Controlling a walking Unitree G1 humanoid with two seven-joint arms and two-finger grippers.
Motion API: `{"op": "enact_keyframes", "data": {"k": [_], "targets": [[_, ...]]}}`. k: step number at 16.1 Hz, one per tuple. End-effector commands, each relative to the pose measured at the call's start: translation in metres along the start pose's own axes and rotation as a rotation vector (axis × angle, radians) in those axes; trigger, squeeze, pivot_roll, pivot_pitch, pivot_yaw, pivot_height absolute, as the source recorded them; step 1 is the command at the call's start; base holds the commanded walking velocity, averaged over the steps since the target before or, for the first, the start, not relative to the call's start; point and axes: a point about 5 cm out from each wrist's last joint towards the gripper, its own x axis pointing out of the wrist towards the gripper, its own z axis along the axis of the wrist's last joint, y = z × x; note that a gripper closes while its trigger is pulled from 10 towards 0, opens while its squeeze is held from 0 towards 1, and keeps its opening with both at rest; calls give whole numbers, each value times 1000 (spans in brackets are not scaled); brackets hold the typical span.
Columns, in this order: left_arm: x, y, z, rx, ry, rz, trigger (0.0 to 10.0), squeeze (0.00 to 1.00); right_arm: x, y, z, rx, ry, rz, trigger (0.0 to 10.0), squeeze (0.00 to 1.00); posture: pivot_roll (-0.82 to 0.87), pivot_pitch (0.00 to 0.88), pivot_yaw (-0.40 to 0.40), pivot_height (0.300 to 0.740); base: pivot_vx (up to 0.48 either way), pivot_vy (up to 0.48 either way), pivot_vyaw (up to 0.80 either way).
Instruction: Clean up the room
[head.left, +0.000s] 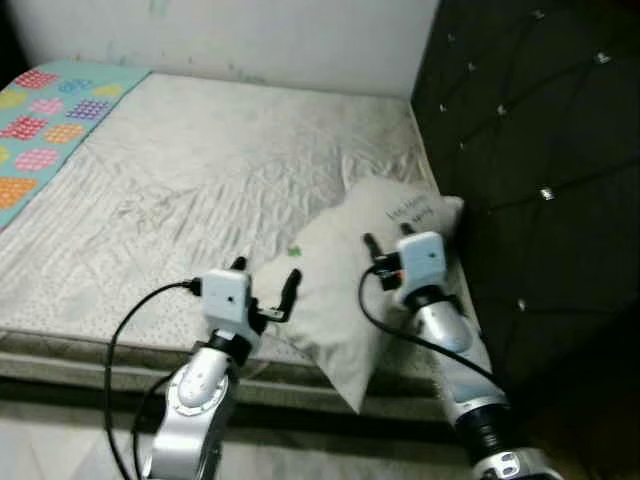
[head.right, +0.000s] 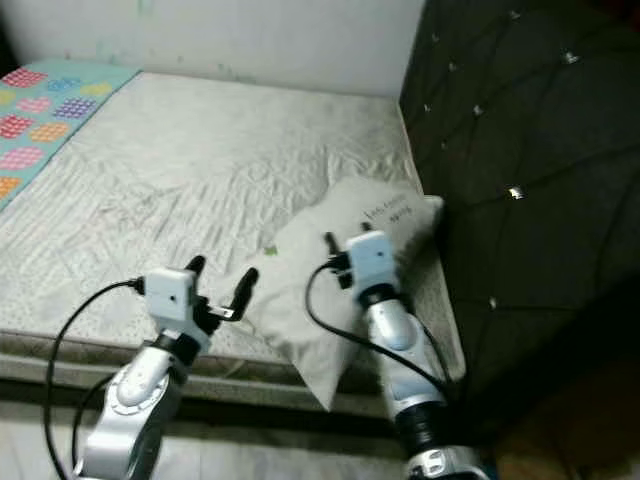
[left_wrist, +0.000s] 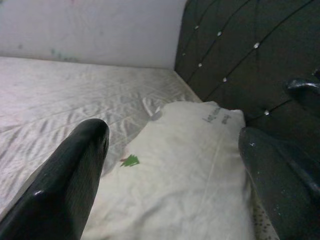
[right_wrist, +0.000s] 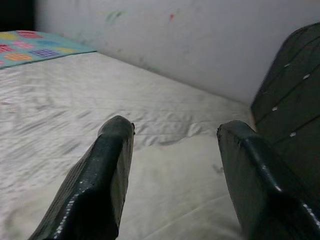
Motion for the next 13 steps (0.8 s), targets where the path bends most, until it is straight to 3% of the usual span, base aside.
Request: {"op": "enact_keyframes", "data": {"k": [1, 8, 13], "targets": [[0, -3, 2, -2, -16, -26, 10000, 0, 3, -2, 4, 4, -11, -9, 10000, 0, 11, 69, -45, 740, 0, 0, 0], [-1, -6, 4, -15, -30, -62, 10000, 0, 2, -3, 4, 6, -13, -15, 10000, 0, 9, 69, -45, 740, 251, 0, -757], [-1, -4, 3, -18, -26, -42, 10000, 0, 2, -3, 4, 8, -13, -15, 10000, 0, 10, 71, -46, 740, 235, 0, -293]]}}
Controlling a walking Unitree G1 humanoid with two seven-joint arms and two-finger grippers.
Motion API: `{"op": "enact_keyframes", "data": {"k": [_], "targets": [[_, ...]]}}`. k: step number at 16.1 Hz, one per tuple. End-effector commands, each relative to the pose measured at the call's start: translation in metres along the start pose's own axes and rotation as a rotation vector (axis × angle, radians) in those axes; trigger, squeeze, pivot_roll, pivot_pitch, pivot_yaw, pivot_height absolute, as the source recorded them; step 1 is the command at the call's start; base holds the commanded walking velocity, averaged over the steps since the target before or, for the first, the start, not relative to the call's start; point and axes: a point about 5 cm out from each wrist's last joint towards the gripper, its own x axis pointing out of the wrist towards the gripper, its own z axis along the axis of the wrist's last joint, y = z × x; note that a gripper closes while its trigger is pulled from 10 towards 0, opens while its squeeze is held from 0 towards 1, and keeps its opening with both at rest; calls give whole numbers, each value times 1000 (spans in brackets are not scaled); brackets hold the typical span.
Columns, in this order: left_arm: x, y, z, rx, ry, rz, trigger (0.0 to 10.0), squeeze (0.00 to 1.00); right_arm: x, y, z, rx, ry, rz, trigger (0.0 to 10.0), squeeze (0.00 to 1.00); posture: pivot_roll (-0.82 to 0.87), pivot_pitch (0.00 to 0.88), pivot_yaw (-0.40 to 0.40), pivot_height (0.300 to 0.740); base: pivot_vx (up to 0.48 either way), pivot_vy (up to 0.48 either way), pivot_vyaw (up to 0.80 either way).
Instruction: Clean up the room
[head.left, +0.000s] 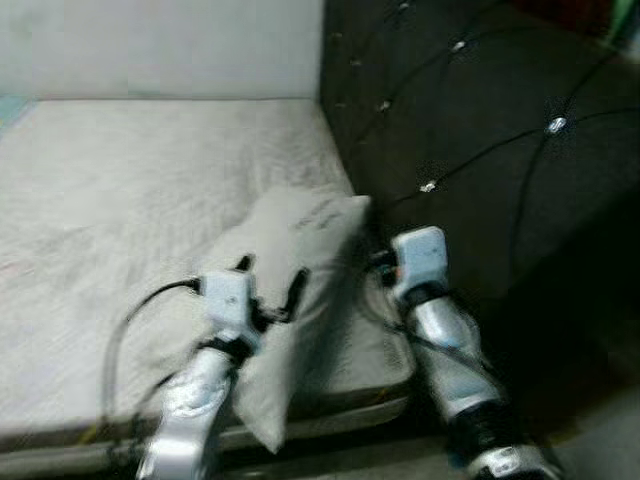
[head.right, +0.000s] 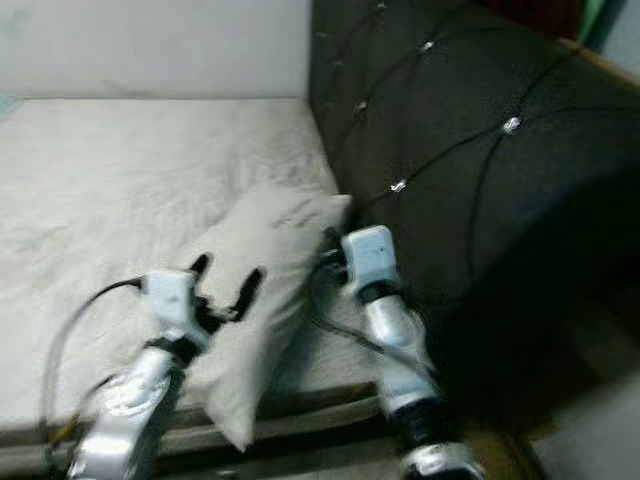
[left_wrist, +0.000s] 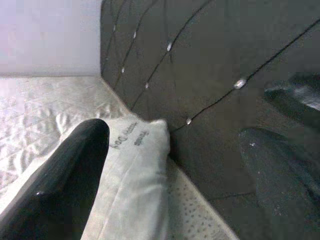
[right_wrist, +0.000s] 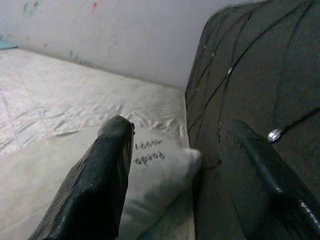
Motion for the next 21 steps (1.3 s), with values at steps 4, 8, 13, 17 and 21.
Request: {"op": "enact_keyframes", "data": {"k": [4, 8, 13, 17, 21], "targets": [[4, -4, 1, 4, 2, 11, 10000, 0, -3, -10, -2, -7, 3, -24, 10000, 0, 10, 69, -46, 740, 0, 0, 0], [6, -2, 0, -15, 7, 24, 10000, 0, -3, -7, -1, -27, -6, -4, 10000, 0, 10, 68, -46, 740, 0, 72, 200], [6, -3, 1, -18, 1, 22, 10000, 0, -3, -7, 0, -23, -8, -1, 10000, 0, 10, 67, -48, 740, 0, 409, 621], [6, -3, 1, -20, 3, 20, 10000, 0, -3, -8, -1, -21, -3, -3, 10000, 0, 9, 67, -48, 740, 0, 480, 0], [6, -2, 1, -10, 3, 26, 10000, 0, -3, -7, -1, -18, -1, -3, 10000, 0, 10, 67, -48, 740, 0, 99, 0]]}}
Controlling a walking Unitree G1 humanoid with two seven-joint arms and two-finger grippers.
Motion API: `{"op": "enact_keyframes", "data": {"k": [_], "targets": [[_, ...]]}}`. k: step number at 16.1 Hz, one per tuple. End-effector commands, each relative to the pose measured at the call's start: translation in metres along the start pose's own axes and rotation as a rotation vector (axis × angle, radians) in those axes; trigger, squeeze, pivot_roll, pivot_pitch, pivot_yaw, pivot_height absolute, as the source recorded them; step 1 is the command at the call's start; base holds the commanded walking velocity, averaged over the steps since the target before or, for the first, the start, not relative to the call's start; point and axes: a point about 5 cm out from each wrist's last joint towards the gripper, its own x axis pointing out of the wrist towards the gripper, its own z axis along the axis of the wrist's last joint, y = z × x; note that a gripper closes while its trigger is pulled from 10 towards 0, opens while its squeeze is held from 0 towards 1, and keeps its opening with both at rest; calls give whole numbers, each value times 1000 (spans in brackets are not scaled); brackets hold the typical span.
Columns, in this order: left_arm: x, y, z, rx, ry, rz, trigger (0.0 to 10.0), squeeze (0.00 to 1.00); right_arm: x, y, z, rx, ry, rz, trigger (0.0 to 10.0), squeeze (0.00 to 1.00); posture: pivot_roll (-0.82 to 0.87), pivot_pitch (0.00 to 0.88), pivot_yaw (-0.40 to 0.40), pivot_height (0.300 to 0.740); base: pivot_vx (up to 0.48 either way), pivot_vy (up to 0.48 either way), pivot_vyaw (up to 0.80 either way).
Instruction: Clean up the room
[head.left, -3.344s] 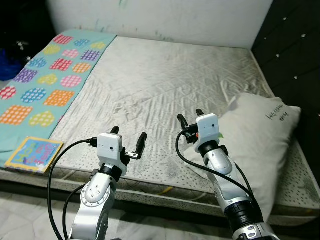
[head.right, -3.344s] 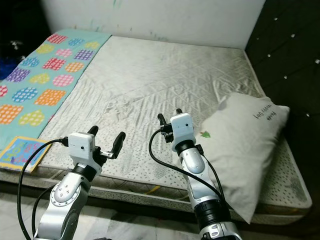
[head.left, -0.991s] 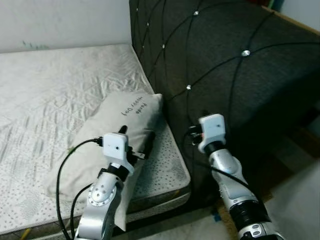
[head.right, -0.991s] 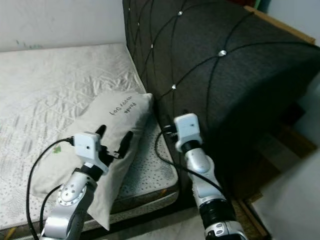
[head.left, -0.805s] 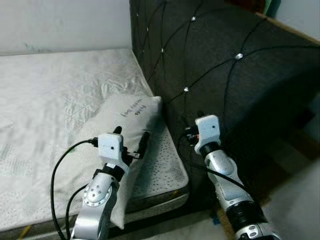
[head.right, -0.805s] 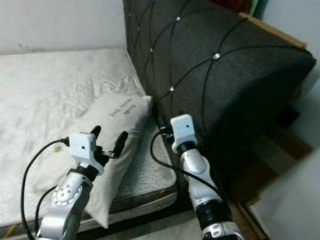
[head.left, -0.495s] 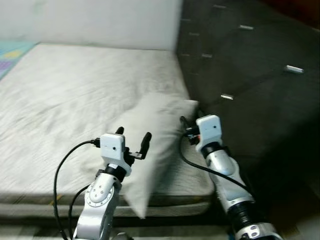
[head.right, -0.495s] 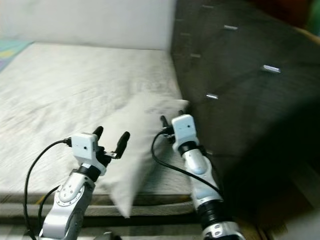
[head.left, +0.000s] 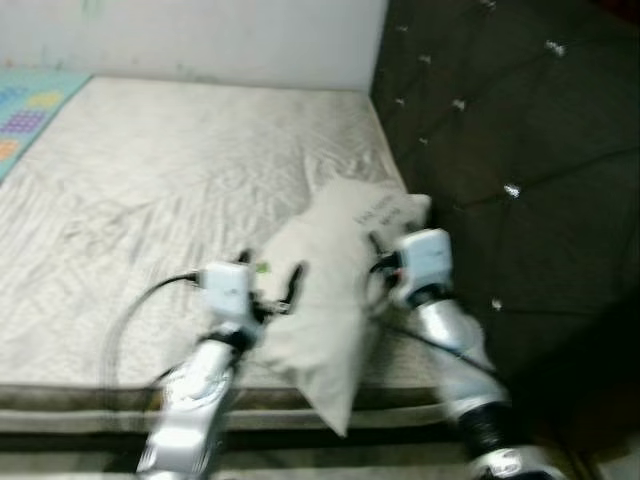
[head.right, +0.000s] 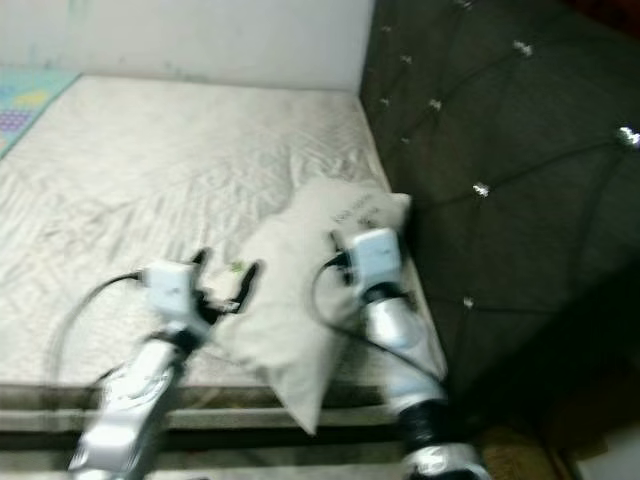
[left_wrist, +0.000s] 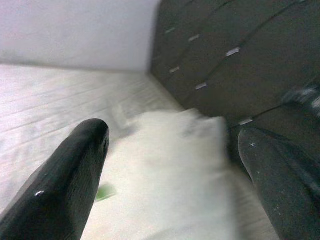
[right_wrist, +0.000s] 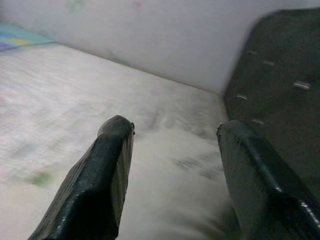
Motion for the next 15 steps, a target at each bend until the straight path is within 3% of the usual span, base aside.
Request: {"op": "enact_keyframes", "data": {"k": [1, 6, 8, 10, 11, 14, 15], "targets": [[2, -9, 0, -10, -1, -17, 10000, 0, -2, -10, -1, -19, 4, -14, 10000, 0, 10, 67, -48, 740, 0, 0, 0], [2, -1, 0, 20, -4, 29, 10000, 0, -1, -9, -1, -20, 2, -16, 10000, 0, 19, 61, -45, 740, 0, 0, 101], [-1, 14, 0, 32, 3, 90, 10000, 0, -3, -13, -1, -20, 3, -34, 10000, 0, 21, 55, -42, 740, 0, 0, 0], [-12, 34, 1, 52, 8, 167, 10000, 0, -12, -24, -8, -33, 27, -57, 10000, 0, 25, 56, -42, 740, 0, 0, 0], [-13, 37, 1, 56, 8, 178, 10000, 0, -13, -25, -9, -34, 30, -59, 10000, 0, 25, 56, -42, 740, 0, 0, 0], [-38, 56, 4, 83, 0, 304, 10000, 0, -30, -43, -20, -10, 84, -119, 10000, 0, 31, 57, -40, 740, 0, 0, 0], [-53, 62, 4, 102, 7, 362, 10000, 0, -40, -50, -23, -32, 98, -129, 10000, 0, 41, 66, -42, 740, 0, 0, 0]]}}
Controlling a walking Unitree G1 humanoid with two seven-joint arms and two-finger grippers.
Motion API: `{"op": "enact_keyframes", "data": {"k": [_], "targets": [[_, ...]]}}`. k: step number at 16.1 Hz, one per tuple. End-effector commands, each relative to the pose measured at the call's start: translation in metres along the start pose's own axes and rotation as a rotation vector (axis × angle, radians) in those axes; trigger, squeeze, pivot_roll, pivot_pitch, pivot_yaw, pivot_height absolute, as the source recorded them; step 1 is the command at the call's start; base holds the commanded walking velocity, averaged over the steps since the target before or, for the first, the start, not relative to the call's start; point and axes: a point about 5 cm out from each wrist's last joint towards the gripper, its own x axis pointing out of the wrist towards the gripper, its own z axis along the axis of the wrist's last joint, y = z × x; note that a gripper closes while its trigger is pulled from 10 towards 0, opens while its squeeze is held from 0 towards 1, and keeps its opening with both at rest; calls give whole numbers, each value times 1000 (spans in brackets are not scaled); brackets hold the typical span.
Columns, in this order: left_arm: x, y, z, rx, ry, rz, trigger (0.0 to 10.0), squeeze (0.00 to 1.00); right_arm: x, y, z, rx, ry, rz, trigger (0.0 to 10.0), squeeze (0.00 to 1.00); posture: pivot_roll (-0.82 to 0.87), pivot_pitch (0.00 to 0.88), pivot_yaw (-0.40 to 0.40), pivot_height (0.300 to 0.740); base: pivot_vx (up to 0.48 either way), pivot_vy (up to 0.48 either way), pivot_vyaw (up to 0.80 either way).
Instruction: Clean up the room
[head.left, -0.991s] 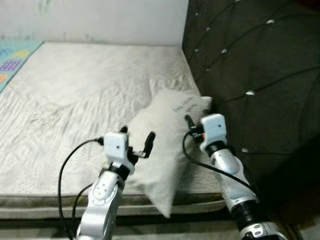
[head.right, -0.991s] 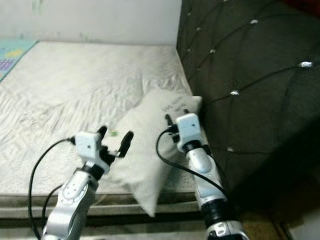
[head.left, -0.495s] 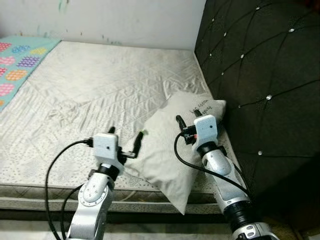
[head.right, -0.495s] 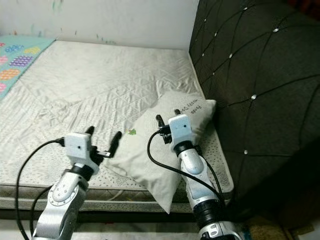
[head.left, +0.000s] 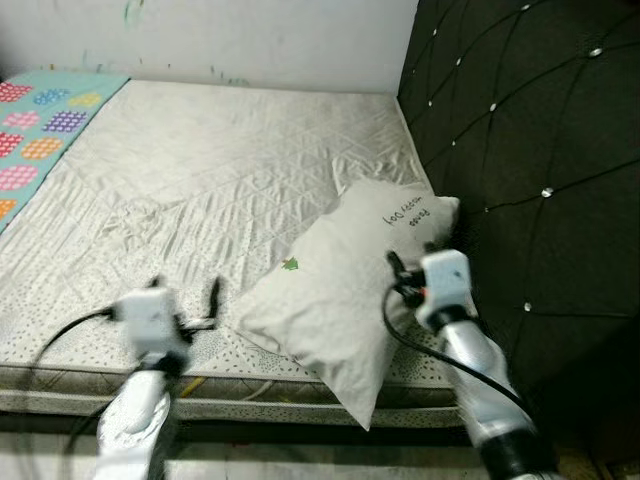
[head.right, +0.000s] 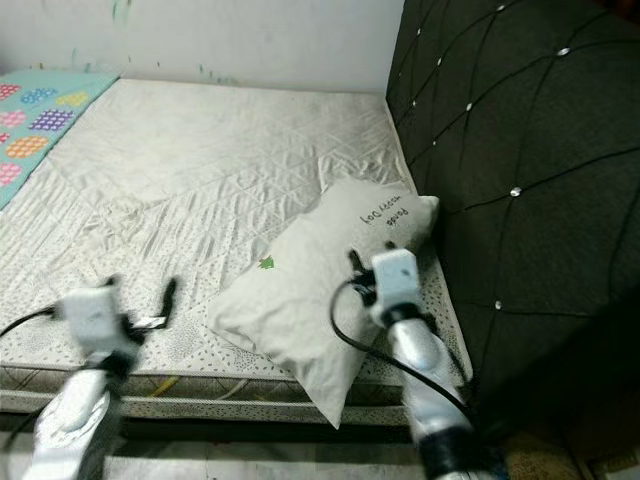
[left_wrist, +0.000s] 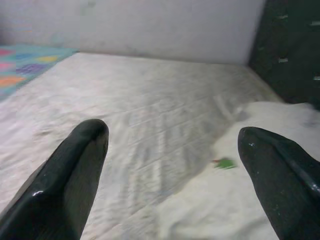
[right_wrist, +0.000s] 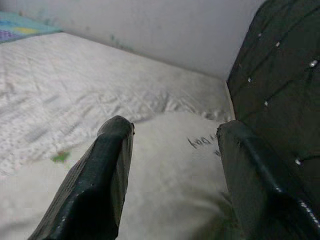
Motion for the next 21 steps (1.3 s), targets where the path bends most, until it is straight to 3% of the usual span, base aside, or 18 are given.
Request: {"op": "enact_keyframes", "data": {"k": [1, 5, 9, 13, 19, 21], "targets": [[-9, 9, 3, 18, -6, 48, 10000, 0, -7, -12, -1, 1, 12, -37, 10000, 0, 49, 71, -46, 740, 0, 0, 0], [-31, 17, -6, 35, 37, 68, 10000, 0, -23, -29, -11, -9, 54, -111, 10000, 0, 61, 85, -55, 740, 0, 0, 0], [-18, 14, 3, 44, 12, 40, 10000, 0, -26, -30, -9, 1, 73, -171, 10000, 0, 53, 85, -50, 740, 0, 0, -428], [-16, 13, 3, 43, 15, 23, 10000, 0, -27, -29, -7, 6, 72, -182, 10000, 0, 43, 73, -32, 740, 0, 0, -800], [-17, 20, 3, 36, 11, 38, 10000, 0, -37, -37, -6, 46, 74, -211, 10000, 0, 27, 38, -12, 740, 0, 0, 0], [-14, 19, 4, 29, 9, 26, 10000, 0, -41, -31, -5, 46, 79, -164, 10000, 0, 25, 40, -21, 740, 0, 0, 0]]}}
